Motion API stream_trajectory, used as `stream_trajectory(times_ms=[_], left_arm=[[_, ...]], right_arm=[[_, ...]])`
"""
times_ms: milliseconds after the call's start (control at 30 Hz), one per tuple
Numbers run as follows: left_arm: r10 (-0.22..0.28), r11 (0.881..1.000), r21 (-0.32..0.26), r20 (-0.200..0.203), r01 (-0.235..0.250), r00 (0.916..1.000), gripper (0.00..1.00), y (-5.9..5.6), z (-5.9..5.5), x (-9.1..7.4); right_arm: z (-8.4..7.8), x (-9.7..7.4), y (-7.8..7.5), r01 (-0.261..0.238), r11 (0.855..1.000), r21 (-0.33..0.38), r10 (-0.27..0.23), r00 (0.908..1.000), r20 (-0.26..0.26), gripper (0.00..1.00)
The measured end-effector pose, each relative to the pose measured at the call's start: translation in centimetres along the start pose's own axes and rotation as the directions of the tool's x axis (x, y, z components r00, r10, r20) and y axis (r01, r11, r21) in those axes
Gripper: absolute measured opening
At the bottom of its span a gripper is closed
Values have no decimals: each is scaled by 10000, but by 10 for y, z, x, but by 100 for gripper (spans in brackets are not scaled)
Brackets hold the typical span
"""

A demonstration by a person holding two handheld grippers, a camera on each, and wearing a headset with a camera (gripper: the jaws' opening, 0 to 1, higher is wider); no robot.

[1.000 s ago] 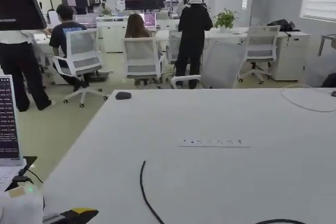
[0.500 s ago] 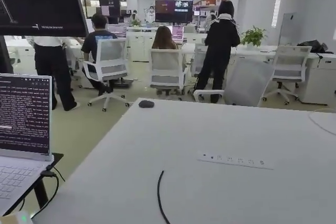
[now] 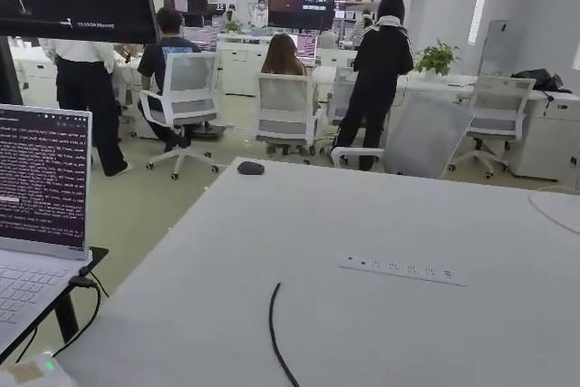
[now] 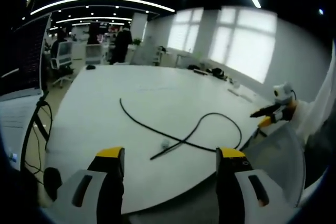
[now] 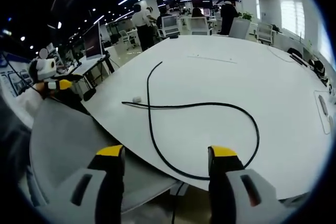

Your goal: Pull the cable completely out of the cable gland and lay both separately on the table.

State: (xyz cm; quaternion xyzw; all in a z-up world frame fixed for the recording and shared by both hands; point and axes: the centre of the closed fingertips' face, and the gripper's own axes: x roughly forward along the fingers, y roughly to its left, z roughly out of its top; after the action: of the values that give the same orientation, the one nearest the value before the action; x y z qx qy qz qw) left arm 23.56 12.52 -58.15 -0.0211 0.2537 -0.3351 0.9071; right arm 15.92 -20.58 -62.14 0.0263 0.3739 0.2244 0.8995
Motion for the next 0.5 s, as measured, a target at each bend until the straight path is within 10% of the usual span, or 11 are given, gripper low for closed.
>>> stream_trajectory(times_ms=[200,500], left_arm=[[-155,9954,928,-693,219,9975,70,-7,-12,5],[-154,9964,820,-791,219,9967,69,-7,-15,5]], right_arm=[[0,4,1,9,10000,40,-9,10000,-63,66],[5,15,3,-165,9998,-66,164,9998,-134,65]])
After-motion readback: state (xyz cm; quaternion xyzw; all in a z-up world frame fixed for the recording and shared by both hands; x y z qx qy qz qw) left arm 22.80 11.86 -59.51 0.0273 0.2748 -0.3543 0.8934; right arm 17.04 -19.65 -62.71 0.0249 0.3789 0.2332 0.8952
